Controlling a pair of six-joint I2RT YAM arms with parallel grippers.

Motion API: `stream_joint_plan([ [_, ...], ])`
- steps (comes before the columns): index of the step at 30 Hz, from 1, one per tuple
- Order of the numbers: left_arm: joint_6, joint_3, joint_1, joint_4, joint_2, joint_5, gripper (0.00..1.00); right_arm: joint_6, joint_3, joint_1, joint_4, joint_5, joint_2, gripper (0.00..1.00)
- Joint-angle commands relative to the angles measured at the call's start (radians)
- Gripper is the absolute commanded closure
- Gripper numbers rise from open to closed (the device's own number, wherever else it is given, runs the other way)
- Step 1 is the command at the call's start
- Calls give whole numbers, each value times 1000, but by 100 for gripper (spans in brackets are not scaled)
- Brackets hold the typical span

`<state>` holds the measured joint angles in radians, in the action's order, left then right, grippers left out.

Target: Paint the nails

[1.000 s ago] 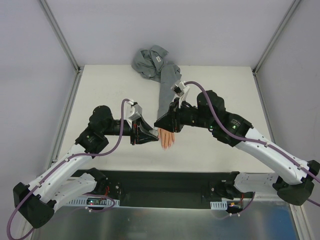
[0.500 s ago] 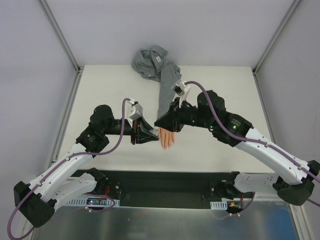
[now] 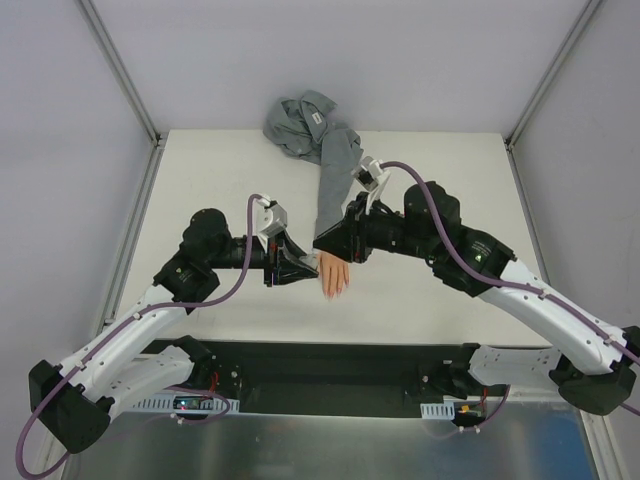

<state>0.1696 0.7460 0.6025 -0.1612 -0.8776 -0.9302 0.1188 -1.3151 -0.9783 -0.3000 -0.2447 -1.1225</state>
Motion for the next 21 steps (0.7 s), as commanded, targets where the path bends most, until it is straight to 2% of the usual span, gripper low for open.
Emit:
stream_joint_plan([
  [1, -22, 49, 2, 9, 20, 86, 100, 1, -55, 3, 9, 51, 38, 99],
  [5, -33, 49, 2, 35, 35, 163, 100, 18, -58, 1, 12, 145, 58, 99],
  [8, -50, 50, 2, 63, 52, 322, 100, 16, -30, 9, 16, 229, 82, 99],
  [9, -50, 53, 0, 89, 64, 371, 100, 13, 0, 15, 24, 238, 89, 99],
  [10, -50, 55, 0, 100, 71, 481, 100, 10, 23, 20, 30, 274, 99, 99],
  [13, -50, 56, -3, 140, 98, 627, 100, -4, 109, 38, 68, 320, 107, 99],
  [17, -58, 50, -3, 150, 130, 726, 100, -4, 212, 64, 122, 375, 80, 100],
  [21, -55, 49, -3, 150, 140, 745, 100, -4, 324, 73, 214, 419, 41, 99],
])
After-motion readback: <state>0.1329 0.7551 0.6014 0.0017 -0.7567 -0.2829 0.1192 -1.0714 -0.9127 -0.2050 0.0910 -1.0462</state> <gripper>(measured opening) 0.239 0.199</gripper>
